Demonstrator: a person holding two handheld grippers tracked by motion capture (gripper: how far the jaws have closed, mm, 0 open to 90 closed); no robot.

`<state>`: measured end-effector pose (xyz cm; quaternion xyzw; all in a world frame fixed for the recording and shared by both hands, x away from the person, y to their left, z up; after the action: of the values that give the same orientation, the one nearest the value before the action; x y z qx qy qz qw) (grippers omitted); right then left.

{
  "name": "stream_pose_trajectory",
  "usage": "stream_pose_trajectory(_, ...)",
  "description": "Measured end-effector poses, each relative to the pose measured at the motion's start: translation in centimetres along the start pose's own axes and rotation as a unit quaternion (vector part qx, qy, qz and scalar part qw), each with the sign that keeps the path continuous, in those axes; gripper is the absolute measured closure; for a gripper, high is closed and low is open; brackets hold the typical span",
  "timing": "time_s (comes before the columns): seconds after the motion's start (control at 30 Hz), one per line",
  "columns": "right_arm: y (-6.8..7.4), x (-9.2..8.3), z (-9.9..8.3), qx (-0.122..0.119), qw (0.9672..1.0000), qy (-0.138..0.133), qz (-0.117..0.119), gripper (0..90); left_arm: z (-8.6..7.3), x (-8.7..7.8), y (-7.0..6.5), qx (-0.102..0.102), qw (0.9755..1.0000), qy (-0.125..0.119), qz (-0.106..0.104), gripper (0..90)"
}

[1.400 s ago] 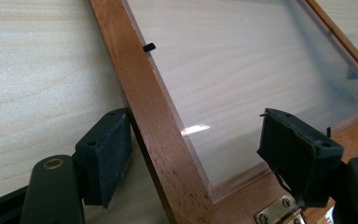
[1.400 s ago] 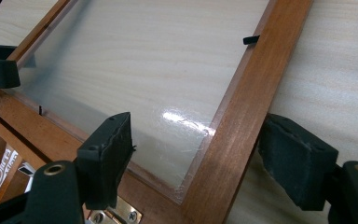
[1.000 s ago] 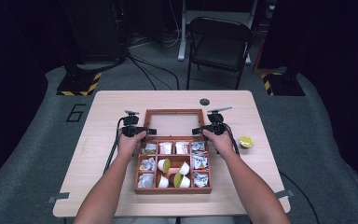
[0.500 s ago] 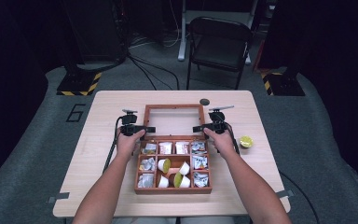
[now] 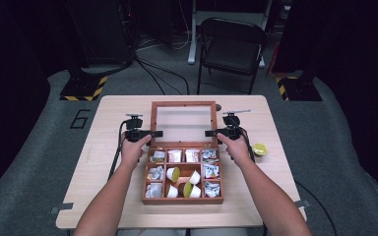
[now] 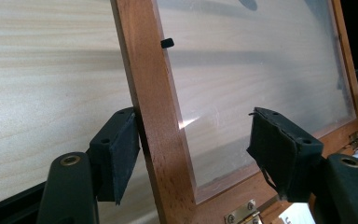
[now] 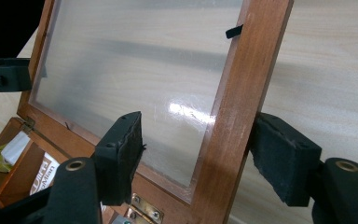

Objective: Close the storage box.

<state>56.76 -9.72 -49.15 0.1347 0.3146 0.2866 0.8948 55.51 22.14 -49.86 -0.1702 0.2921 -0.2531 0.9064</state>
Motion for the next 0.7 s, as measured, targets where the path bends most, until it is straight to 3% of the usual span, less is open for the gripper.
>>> stream_pose_trajectory(0.07,0.1,-0.2,0.1,-0.004,1.0000,-0.006,0.000,35.0,0.2,-0.2,-0.2,-0.007,1.0000,-0.007,0.000,34.2)
stream_pose_trajectory(0.1,0.2,-0.4,0.2,-0.005,1.0000,-0.007,0.001,35.6,0.2,-0.4,-0.2,0.001,1.0000,-0.003,-0.003,34.3)
stream_pose_trajectory(0.27,0.5,-1.1,0.5,-0.010,0.9998,-0.015,0.007,38.4,0.6,-0.9,-0.7,-0.002,0.9998,-0.016,-0.007,34.6)
stream_pose_trajectory(0.43,0.9,-1.8,0.7,-0.016,0.9996,-0.020,0.013,38.8,0.8,-1.6,-0.9,0.010,0.9996,-0.020,-0.016,35.2)
stream_pose_trajectory(0.57,1.1,-2.2,0.9,-0.027,0.9993,-0.023,0.014,41.2,0.9,-2.0,-1.2,0.005,0.9995,-0.026,-0.019,36.0)
stream_pose_trajectory(0.63,1.2,-2.5,0.9,-0.032,0.9991,-0.023,0.012,42.6,1.0,-2.2,-1.2,0.018,0.9993,-0.024,-0.023,36.4)
stream_pose_trajectory(0.7,1.3,-2.7,0.9,-0.031,0.9991,-0.023,0.015,42.8,1.0,-2.4,-1.4,0.017,0.9992,-0.029,-0.024,36.7)
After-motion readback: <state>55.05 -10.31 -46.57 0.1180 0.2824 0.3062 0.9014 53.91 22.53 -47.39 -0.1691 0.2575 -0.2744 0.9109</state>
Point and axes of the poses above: each handheld gripper's, and its own axes: x roughly forward along the jaws, z roughly out of its top, y roughly to its left, the point moved 4 cm from there along x, roughly forward along the jaws, and after that the axes turned 14 degrees about -y, right-handed, at the moved point
